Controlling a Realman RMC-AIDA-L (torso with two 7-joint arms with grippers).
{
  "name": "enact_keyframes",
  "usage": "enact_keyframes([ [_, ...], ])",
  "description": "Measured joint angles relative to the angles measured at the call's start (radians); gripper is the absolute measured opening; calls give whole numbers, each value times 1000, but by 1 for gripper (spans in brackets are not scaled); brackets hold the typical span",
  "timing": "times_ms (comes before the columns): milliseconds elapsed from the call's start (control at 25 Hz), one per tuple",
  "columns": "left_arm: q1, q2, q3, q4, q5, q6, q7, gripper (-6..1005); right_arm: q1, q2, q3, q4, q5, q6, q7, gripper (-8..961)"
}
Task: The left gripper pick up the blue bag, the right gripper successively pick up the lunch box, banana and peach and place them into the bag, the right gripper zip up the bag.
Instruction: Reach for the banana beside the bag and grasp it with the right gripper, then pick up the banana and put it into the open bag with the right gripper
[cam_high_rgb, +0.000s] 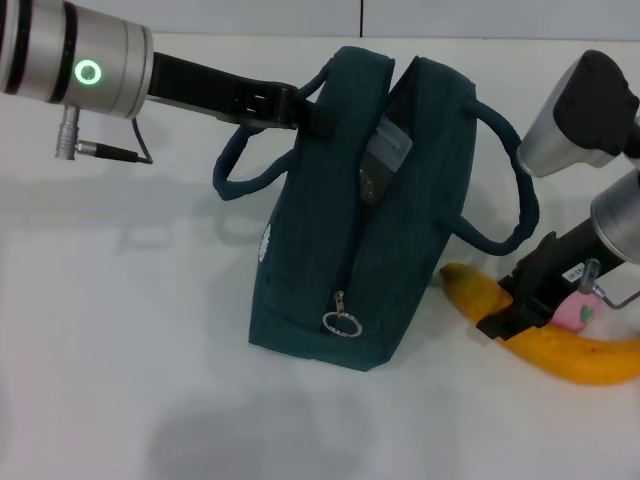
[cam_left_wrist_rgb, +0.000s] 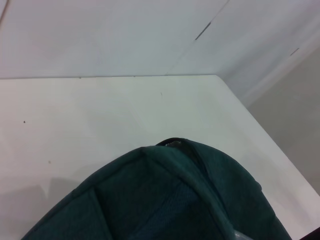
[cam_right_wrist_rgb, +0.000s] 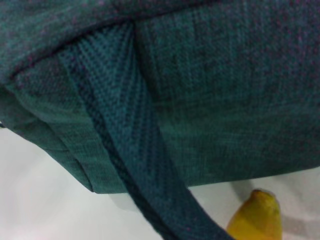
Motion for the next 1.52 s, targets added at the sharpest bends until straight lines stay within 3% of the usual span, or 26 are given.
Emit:
enact_keyframes([
  [560, 0, 0, 0, 3, -3, -1, 0, 52, 14, -6, 34, 45, 4, 1, -4, 460],
  [720, 0, 0, 0, 4, -3, -1, 0, 52, -7, -7, 142, 34, 59, -51, -25, 459],
  [920, 0, 0, 0, 4, -4, -2, 0, 52, -47, -11, 413, 63, 188, -183, -143, 452],
  [1080, -1, -3, 0, 3, -3, -2, 0, 52, -56, -38, 642, 191, 282, -329, -221, 449],
  [1160, -6, -3, 0, 3, -3, -2, -1, 52, -57, -71, 714, 279, 324, -414, -248, 448],
  [1320, -16, -3, 0, 3, -3, -2, -3, 52, -59, -124, 789, 419, 358, -529, -295, 446],
  [1520, -33, -5, 0, -2, 4, -5, -5, 52, -82, -146, 881, 473, 365, -610, -349, 445],
])
